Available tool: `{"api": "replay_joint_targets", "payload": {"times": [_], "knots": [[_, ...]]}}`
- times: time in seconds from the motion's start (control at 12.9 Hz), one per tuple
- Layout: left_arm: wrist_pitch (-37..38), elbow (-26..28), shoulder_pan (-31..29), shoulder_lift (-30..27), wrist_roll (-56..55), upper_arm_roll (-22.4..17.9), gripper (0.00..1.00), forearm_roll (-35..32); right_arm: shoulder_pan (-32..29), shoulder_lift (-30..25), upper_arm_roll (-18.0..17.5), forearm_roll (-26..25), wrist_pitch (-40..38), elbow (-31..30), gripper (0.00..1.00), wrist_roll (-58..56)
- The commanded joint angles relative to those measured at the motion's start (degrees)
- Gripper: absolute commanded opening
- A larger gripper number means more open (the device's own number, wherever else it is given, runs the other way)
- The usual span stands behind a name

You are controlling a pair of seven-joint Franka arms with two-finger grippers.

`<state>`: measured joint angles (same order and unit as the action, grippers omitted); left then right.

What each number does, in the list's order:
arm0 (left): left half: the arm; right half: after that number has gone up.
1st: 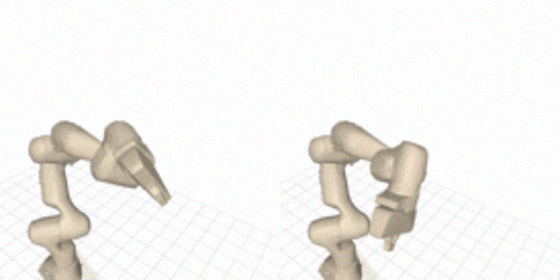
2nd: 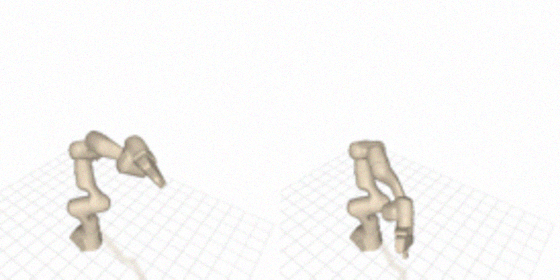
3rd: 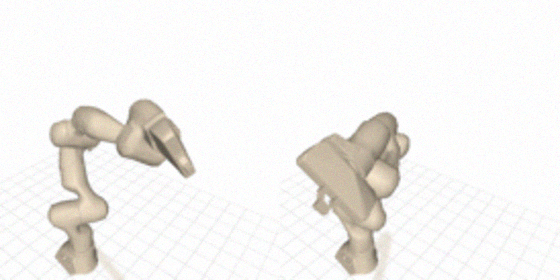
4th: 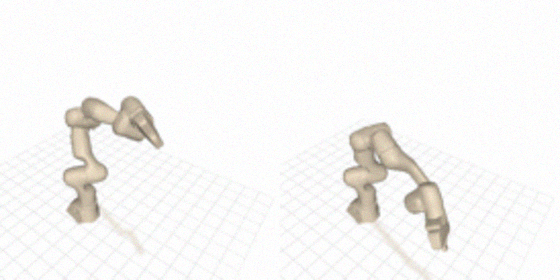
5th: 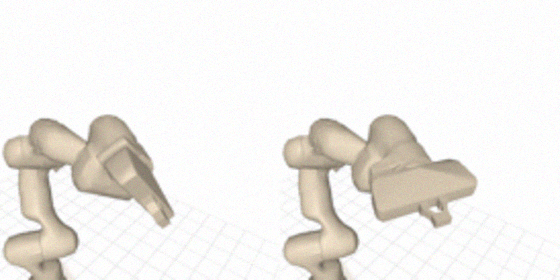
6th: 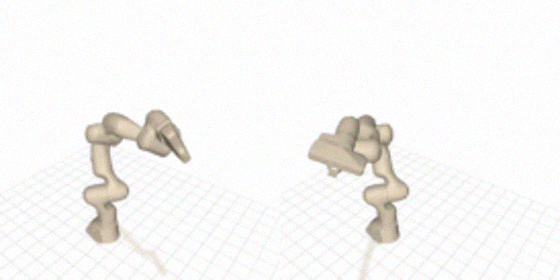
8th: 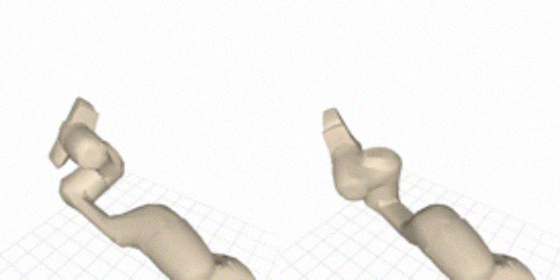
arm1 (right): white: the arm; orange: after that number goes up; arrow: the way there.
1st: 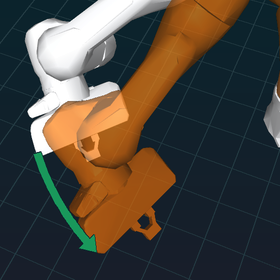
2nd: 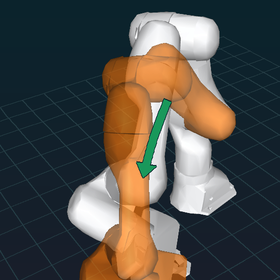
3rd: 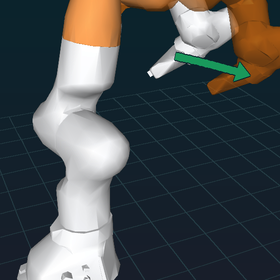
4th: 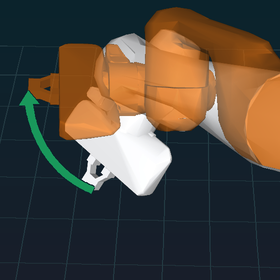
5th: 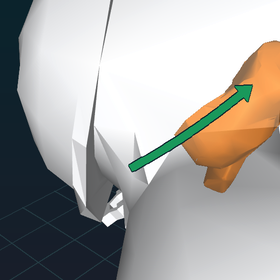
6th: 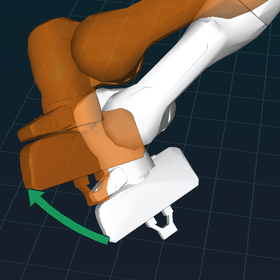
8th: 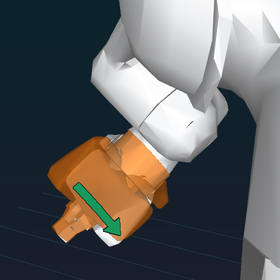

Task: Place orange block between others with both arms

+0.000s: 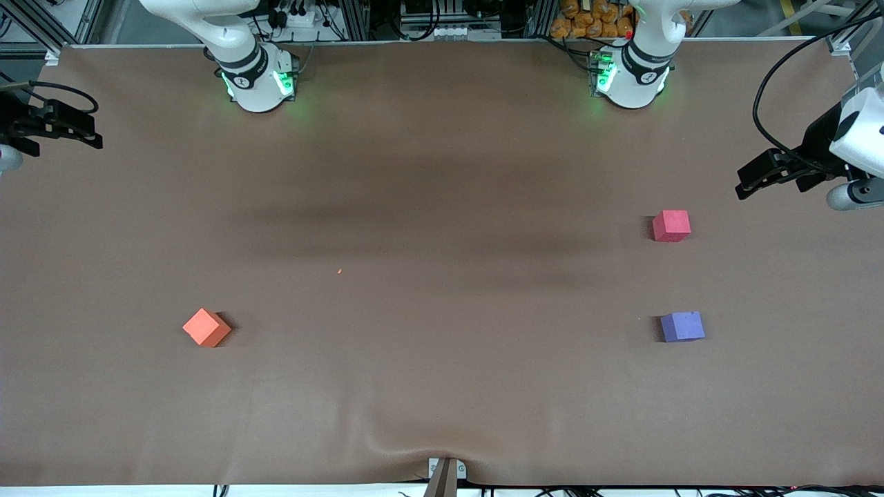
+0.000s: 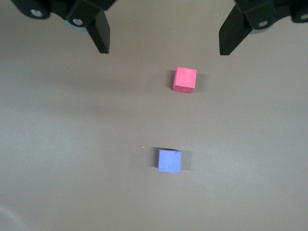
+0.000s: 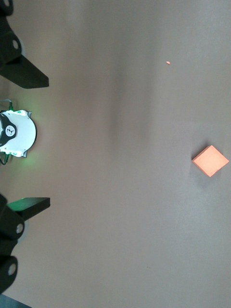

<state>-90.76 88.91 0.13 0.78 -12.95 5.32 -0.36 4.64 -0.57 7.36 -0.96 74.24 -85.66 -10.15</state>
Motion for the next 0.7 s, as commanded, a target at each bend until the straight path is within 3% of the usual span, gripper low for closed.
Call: {"api": "replay_joint_targets", "payload": {"times": [0.0, 0.39, 0.62], "knots": [[1.5, -1.4, 0.3, 0.5, 0.9, 0.7, 1.0, -3.4, -1.6, 0.3, -0.9, 1.1, -0.3, 0.8, 1.0, 0.6], [2.3, -0.4, 0.1, 0.5, 0.9, 1.9, 1.0, -2.8, -1.7, 2.3, -0.9, 1.2, 4.6, 0.3, 1.0, 0.6], [2.3, -0.4, 0.0, 0.4, 1.0, 1.9, 1.0, -2.5, -1.4, 8.1, -0.9, 1.4, 8.1, 0.4, 1.0, 0.6]]}}
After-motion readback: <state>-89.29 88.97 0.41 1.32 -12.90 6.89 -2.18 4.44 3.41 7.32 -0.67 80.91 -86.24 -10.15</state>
